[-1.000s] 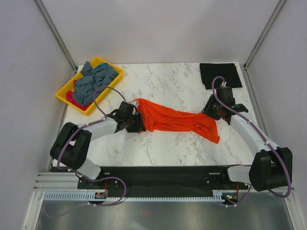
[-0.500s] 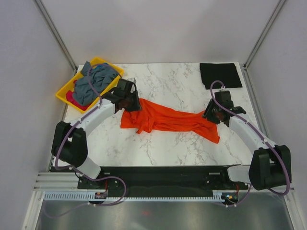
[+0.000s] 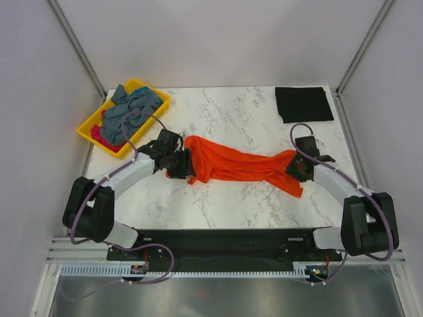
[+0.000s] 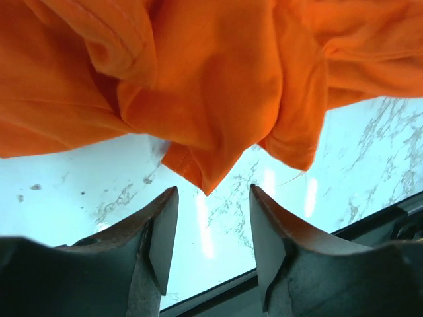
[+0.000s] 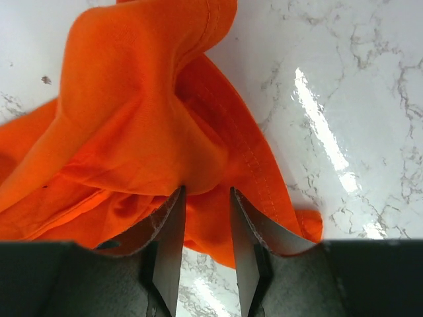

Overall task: Fold and stack the t-shirts
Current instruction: Flatten the tshirt out

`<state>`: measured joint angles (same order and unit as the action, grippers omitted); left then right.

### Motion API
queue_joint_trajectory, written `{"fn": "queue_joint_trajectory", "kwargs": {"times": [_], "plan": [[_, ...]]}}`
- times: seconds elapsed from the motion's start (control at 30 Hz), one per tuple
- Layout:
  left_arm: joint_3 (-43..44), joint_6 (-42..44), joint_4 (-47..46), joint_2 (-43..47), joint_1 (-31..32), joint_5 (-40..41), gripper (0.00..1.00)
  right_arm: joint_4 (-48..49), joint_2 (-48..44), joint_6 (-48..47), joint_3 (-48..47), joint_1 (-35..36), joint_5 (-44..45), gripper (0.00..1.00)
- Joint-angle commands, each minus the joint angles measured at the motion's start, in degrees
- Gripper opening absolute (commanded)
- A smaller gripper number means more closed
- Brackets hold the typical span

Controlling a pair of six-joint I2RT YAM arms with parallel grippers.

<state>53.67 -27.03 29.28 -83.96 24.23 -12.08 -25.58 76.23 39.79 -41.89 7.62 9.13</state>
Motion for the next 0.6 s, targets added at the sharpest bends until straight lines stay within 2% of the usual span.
{"fn": "queue_joint_trajectory", "kwargs": {"times": [0.0, 0.1, 0.3, 0.33, 0.37, 0.43, 0.47, 0.5, 0.57], "plan": [[-4.5, -2.2, -8.5, 1.0, 0.3, -5.8, 0.56, 6.8, 0.7, 1.7, 1.7, -0.2, 0.5, 0.41], [-7.0, -4.1, -12.7, -1.0, 0.3, -6.5, 0.57, 9.7, 1.2, 1.5, 2.2, -0.3, 0.5, 0.43], [-6.5, -5.2, -16.9, -7.8, 0.6, -4.4, 0.55, 11.8, 3.5, 0.8, 2.3, -0.3, 3.7, 0.44], [-6.3, -5.4, -17.0, -8.2, 0.8, -3.6, 0.54, 12.2, 3.8, 0.5, 2.7, -0.4, 4.5, 0.43], [-6.2, -5.4, -17.0, -8.6, 0.8, -2.0, 0.53, 12.7, 4.0, 0.5, 2.9, -0.3, 4.8, 0.37], [-5.6, -5.2, -16.0, -8.4, 0.8, -0.8, 0.38, 13.2, 4.5, -0.2, 2.7, -0.3, 5.5, 0.27], [-5.1, -5.1, -15.0, -7.9, 0.8, 0.3, 0.3, 13.1, 4.4, -0.5, 2.1, -0.3, 5.7, 0.15], [-3.5, -4.8, -13.8, -6.4, 0.8, 1.0, 0.16, 11.9, 3.9, -0.9, 1.6, -0.4, 5.8, 0.1], [-1.6, -4.2, -9.1, -3.8, 0.9, 2.6, 0.02, 9.4, 1.0, -1.2, 0.2, -0.4, 8.0, 0.0]]}}
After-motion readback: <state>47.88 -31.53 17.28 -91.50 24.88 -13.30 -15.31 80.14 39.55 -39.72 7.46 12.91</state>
